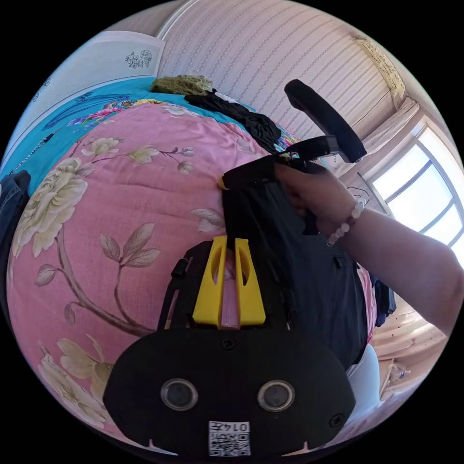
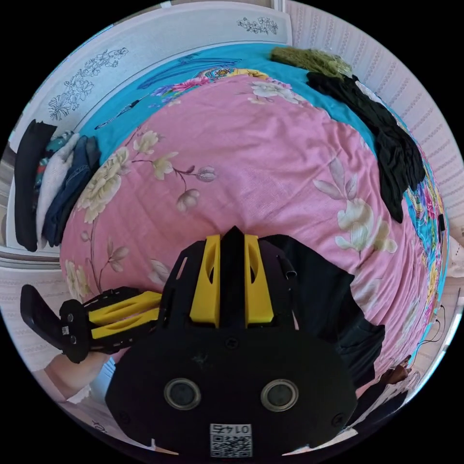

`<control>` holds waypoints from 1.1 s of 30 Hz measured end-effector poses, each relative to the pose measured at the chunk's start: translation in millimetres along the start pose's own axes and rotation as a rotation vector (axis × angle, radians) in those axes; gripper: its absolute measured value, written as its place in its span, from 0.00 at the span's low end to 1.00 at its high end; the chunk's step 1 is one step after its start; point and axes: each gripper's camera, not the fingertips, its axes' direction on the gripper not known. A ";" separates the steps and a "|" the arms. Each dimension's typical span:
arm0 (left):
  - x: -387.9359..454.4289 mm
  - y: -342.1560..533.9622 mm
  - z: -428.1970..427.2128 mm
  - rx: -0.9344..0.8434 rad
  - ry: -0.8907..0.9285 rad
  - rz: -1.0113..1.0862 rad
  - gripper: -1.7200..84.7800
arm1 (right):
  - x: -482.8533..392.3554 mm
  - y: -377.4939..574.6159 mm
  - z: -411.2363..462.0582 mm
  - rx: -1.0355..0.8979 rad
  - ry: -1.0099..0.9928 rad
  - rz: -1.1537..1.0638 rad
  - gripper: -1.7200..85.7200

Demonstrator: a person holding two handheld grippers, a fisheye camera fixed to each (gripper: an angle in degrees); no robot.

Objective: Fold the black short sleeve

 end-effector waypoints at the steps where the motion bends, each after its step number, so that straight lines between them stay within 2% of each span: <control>1: -2.4 1.0 -2.1 0.004 0.007 -0.002 0.02 | -2.1 -0.5 -2.4 0.015 0.001 -0.014 0.07; 5: -9.0 12.9 -29.3 0.066 0.019 0.032 0.01 | -21.1 -2.5 -23.0 0.121 -0.063 -0.159 0.04; 9: -16.3 27.3 -46.3 0.080 0.006 0.048 0.01 | -37.5 -9.9 -19.9 0.122 -0.086 -0.230 0.03; 12: -26.2 32.7 -35.8 0.007 -0.010 0.025 0.01 | -38.7 -12.6 1.5 0.058 -0.033 -0.203 0.04; 14: -28.8 34.7 -31.6 -0.015 -0.026 0.021 0.01 | -32.7 -12.6 14.7 0.005 -0.078 -0.171 0.05; 17: -31.2 37.2 -32.7 -0.023 -0.018 0.009 0.02 | -15.2 -6.8 5.4 0.038 -0.204 -0.125 0.09; 20: -31.5 45.5 -47.6 0.015 -0.001 -0.006 0.05 | 7.7 15.6 -29.6 0.179 -0.273 -0.126 0.12; 23: -23.4 61.2 -74.3 0.043 -0.014 0.035 0.07 | 37.8 73.6 -74.7 0.332 -0.355 -0.116 0.12; 26: -12.6 89.7 -96.0 0.001 0.009 0.092 0.07 | 63.6 173.3 -99.4 0.378 -0.299 -0.063 0.12; 28: -4.7 111.6 -104.2 -0.050 0.025 0.122 0.08 | 76.2 243.5 -101.3 0.346 -0.217 0.016 0.11; 31: 9.0 149.0 -115.5 -0.101 0.076 0.153 0.09 | 93.7 360.0 -92.6 0.193 -0.110 0.226 0.12; 33: 19.0 172.6 -121.7 -0.121 0.089 0.142 0.09 | 103.3 451.0 -89.9 0.112 -0.069 0.450 0.12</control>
